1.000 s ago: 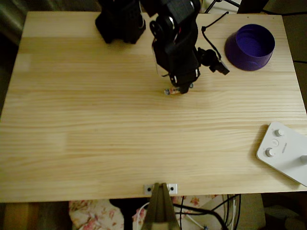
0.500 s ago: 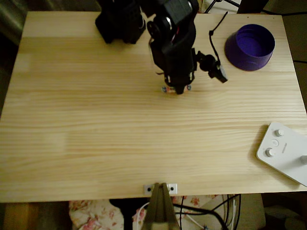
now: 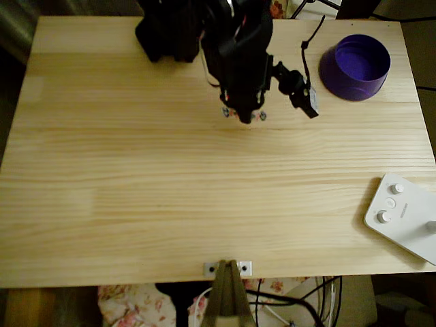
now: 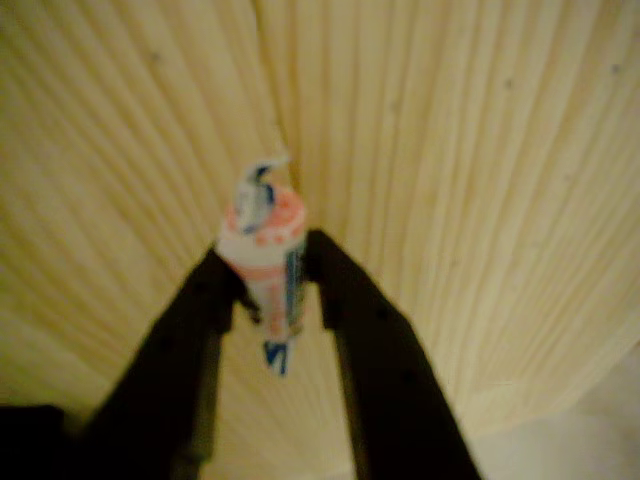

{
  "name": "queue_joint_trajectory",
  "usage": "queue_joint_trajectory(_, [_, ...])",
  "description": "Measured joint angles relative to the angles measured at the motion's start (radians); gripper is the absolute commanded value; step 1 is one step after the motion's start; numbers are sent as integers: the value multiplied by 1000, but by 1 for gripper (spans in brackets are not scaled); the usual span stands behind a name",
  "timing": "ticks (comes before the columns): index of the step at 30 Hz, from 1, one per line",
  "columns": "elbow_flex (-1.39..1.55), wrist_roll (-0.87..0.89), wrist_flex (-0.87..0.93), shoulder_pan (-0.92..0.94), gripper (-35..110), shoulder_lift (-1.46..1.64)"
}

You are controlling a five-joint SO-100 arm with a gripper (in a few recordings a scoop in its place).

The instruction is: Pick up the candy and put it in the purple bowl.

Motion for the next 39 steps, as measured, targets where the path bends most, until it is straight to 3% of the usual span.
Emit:
queue_joint_trajectory(24, [-199, 132, 143, -319, 0, 133])
queue_joint_trajectory(39, [-426, 193, 132, -482, 0, 25])
